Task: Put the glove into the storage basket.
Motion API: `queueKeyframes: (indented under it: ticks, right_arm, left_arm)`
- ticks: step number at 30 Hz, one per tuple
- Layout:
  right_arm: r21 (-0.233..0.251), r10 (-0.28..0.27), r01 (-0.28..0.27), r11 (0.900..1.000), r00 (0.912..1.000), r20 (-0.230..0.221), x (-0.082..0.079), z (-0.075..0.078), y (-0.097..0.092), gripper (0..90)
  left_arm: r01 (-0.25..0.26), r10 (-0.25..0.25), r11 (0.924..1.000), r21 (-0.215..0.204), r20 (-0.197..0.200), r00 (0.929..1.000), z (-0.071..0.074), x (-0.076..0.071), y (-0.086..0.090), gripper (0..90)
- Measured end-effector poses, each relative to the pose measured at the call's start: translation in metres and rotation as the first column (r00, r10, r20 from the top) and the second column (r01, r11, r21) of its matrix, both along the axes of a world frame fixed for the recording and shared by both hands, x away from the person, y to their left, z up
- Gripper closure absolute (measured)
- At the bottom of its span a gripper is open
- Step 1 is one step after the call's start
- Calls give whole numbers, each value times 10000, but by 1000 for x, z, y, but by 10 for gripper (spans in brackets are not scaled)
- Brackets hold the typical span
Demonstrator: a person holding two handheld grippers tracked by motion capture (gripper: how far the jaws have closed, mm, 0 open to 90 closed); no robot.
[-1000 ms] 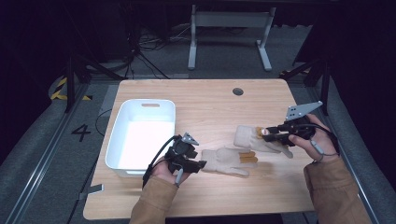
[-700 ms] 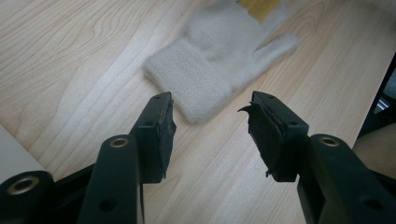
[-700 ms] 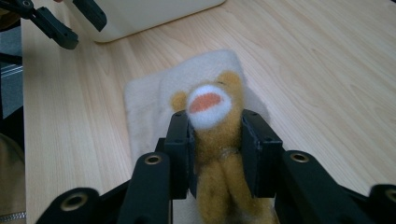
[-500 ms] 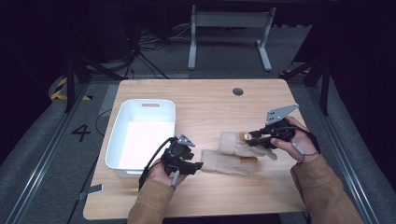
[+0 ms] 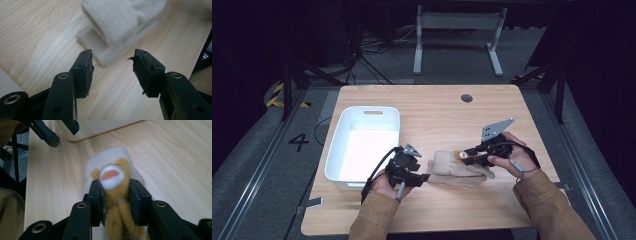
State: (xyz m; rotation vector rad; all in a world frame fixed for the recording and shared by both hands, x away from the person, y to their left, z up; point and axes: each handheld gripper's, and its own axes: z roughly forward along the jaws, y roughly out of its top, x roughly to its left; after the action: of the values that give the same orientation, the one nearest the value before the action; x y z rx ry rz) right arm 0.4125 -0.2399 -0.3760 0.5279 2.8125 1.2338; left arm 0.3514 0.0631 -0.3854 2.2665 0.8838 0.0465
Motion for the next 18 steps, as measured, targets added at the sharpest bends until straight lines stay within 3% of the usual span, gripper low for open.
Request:
queueKeyframes:
  ticks: [11, 18]
  right_arm:
    - [74, 86, -85, 9999, 9997, -209, -2, -14, 11, 662]
    - [-245, 102, -111, 9996, 9992, -391, -3, -24, 16, 657]
  left_arm:
    - [102, -102, 9999, 39, 2, 9999, -1, 2, -4, 504]
    - [163, -163, 9999, 20, -4, 9999, -1, 3, -6, 507]
